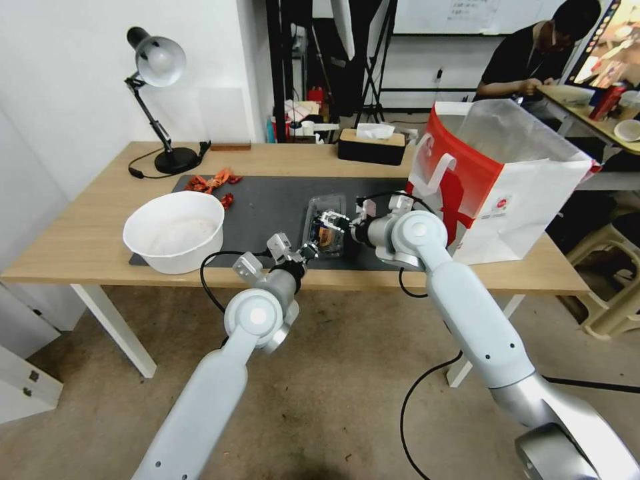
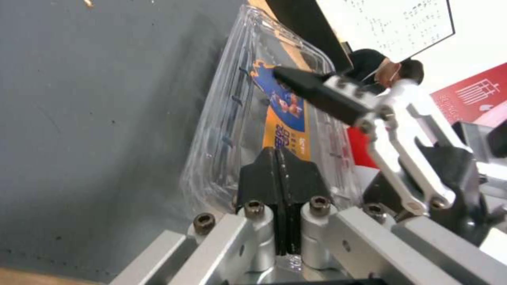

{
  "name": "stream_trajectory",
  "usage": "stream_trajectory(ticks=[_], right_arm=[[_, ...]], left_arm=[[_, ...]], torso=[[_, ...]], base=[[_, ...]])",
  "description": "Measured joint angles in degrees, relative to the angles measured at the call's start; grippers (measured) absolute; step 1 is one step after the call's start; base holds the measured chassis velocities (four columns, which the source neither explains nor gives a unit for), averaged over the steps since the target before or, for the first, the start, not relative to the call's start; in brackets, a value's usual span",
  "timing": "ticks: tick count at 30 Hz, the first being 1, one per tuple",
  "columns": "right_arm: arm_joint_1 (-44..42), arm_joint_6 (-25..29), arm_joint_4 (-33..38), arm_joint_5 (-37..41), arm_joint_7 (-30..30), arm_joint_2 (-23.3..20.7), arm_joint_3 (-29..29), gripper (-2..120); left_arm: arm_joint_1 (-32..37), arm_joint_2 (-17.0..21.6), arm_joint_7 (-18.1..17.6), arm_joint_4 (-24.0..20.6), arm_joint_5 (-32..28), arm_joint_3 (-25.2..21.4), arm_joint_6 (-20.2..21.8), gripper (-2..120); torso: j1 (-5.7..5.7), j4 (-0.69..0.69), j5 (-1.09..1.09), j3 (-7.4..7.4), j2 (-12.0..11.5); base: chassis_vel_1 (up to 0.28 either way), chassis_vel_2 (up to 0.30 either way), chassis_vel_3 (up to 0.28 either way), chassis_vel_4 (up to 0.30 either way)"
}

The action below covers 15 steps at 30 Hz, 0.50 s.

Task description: Close the takeout container lid, then place the container into the takeout bag.

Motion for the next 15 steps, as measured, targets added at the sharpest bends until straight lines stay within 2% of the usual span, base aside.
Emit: stream_trajectory(ticks=[1, 3, 6, 7, 10, 11, 14, 15], right_arm=[[0.05, 0.01, -0.36, 0.00, 0.12, 0.28, 0.01, 72], [0.06, 0.02, -0.58, -0.01, 0.22, 0.44, 0.02, 69], [-0.11, 0.05, -0.87, -0.09, 0.43, 0.60, 0.05, 53], [-0.11, 0.05, -0.87, -0.09, 0.43, 0.60, 0.05, 53], [-0.40, 0.07, -0.91, -0.29, 0.64, 0.72, 0.05, 39], [-0.40, 0.07, -0.91, -0.29, 0.64, 0.72, 0.05, 39], [-0.92, 0.06, -0.54, -0.40, 0.34, 0.87, 0.23, 24], [-0.92, 0.06, -0.54, -0.40, 0.34, 0.87, 0.23, 24]], left_arm=[[-0.02, 0.03, 0.00, -0.12, -0.08, -0.04, -0.03, 0], [-0.02, 0.05, 0.00, -0.18, -0.12, -0.07, -0.06, 0], [-0.02, 0.15, 0.00, -0.31, -0.20, -0.13, -0.13, 0], [-0.02, 0.15, 0.00, -0.31, -0.20, -0.13, -0.13, 0], [-0.05, 0.20, 0.13, -0.44, -0.27, -0.19, -0.19, 0], [-0.05, 0.20, 0.13, -0.44, -0.27, -0.19, -0.19, 0], [0.15, 0.44, 0.29, -1.10, -0.28, -0.63, -0.25, 0], [0.15, 0.44, 0.29, -1.10, -0.28, -0.63, -0.25, 0]], torso=[[0.00, 0.00, 0.00, 0.00, 0.01], [0.00, 0.00, 0.01, 0.00, 0.00], [0.00, 0.00, 0.01, 0.00, 0.01], [0.00, 0.00, 0.01, 0.00, 0.01], [0.00, 0.01, 0.01, 0.01, 0.00], [0.00, 0.01, 0.01, 0.01, 0.00], [0.01, 0.05, 0.04, 0.02, -0.01], [0.01, 0.05, 0.04, 0.02, -0.01]], base=[[0.000, 0.000, 0.000, 0.000], [0.000, 0.000, 0.000, 0.000], [0.000, 0.000, 0.000, 0.000], [0.000, 0.000, 0.000, 0.000], [0.000, 0.000, 0.000, 0.000], [0.000, 0.000, 0.000, 0.000], [0.000, 0.000, 0.000, 0.000], [0.000, 0.000, 0.000, 0.000]])
